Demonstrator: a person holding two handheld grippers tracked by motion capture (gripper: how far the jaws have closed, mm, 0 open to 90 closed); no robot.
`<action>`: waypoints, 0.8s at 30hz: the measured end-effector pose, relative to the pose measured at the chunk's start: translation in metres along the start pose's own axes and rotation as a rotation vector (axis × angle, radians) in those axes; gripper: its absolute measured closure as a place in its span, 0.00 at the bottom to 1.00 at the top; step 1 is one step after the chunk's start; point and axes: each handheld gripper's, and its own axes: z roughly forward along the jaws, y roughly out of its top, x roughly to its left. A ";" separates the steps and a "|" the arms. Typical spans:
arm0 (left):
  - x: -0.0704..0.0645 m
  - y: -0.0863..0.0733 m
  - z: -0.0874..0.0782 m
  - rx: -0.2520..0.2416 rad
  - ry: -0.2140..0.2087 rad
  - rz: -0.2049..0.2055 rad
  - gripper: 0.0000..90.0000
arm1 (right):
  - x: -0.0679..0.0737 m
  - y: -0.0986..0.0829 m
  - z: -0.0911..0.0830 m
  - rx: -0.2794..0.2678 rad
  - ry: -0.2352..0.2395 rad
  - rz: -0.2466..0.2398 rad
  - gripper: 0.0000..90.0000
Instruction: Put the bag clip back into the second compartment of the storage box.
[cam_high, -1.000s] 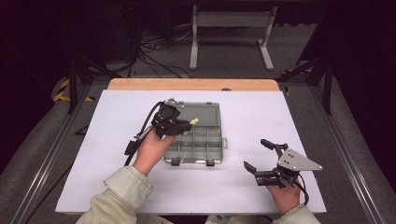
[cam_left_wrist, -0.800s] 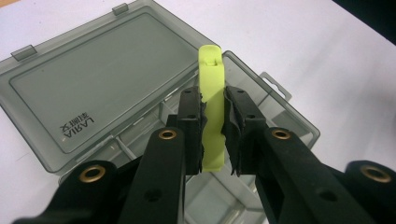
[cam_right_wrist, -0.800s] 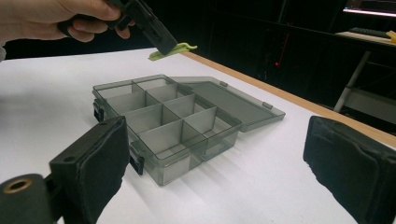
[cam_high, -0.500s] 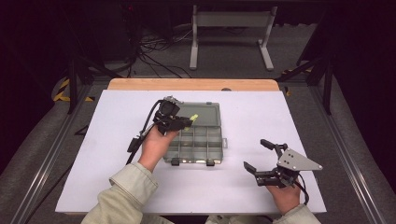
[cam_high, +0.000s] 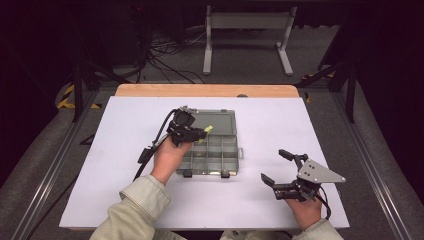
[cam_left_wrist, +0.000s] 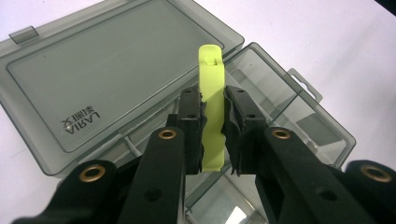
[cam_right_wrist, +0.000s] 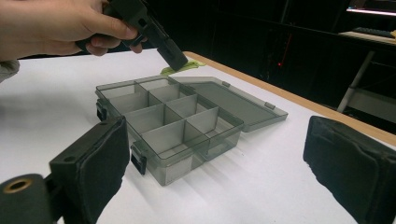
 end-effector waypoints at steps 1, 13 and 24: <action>0.000 0.000 0.001 0.008 0.002 0.000 0.86 | 0.000 0.000 0.000 -0.002 0.000 -0.002 0.09; 0.004 -0.007 0.011 0.072 0.001 -0.020 0.86 | 0.000 0.000 0.000 0.000 0.004 0.001 0.09; 0.007 -0.009 0.015 0.113 0.008 -0.033 0.86 | 0.000 0.000 0.000 0.002 0.006 0.002 0.09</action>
